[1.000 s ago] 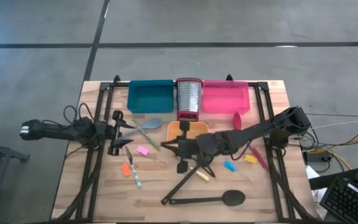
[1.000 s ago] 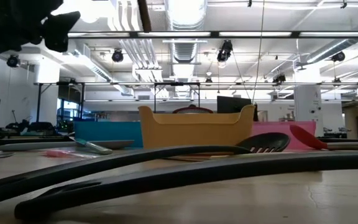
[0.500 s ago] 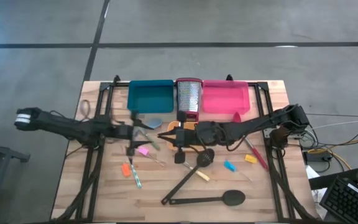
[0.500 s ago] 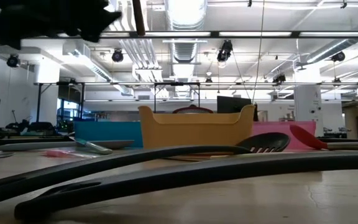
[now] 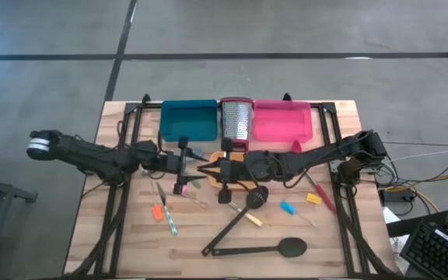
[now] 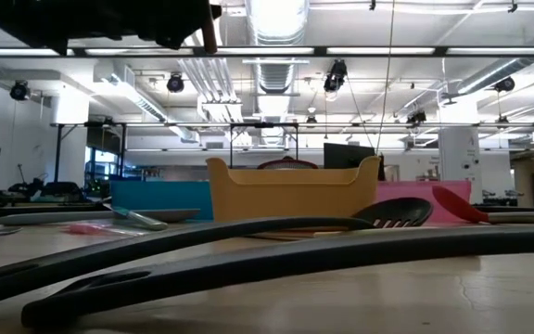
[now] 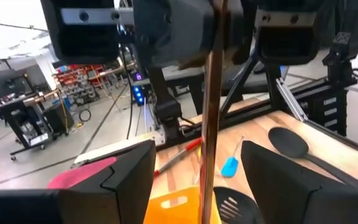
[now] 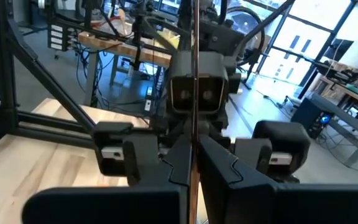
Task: Pick & Place Kitchen Items
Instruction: Put the bronze table knife into the blue bin
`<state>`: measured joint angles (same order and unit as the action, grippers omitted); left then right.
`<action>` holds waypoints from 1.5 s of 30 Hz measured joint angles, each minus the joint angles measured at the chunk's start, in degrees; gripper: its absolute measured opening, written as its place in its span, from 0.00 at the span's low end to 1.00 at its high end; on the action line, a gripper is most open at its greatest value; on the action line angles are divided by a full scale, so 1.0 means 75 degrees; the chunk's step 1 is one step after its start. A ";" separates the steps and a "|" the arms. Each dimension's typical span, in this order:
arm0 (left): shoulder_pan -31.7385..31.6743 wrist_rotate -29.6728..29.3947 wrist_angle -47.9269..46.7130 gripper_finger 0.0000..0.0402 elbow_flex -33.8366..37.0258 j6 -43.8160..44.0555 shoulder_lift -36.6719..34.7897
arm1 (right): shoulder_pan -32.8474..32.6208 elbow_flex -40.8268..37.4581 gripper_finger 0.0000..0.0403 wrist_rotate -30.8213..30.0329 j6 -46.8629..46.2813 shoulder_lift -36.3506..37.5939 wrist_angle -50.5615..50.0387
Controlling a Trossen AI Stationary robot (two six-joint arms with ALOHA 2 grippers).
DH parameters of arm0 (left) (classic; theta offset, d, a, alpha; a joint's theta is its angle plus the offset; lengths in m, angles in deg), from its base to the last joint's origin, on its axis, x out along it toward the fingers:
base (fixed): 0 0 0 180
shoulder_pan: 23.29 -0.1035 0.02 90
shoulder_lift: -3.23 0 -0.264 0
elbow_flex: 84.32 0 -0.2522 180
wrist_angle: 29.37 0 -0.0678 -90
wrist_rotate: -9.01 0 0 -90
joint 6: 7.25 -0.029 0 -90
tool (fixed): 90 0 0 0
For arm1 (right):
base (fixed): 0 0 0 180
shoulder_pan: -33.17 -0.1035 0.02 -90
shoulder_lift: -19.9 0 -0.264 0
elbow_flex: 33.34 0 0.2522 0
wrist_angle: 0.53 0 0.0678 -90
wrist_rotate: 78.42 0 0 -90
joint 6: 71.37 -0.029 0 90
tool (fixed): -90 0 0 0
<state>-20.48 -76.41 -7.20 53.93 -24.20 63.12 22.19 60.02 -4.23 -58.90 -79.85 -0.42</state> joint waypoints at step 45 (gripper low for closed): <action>-0.0452 -0.5629 -0.8915 0.05 -0.3840 -0.0287 -0.0944 | -0.0089 -0.0229 0.23 -0.1633 -0.4056 0.1882 -0.7397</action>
<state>-23.87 -118.63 -74.06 25.13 -26.36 56.04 21.52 58.30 -16.48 -89.32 -65.73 -55.90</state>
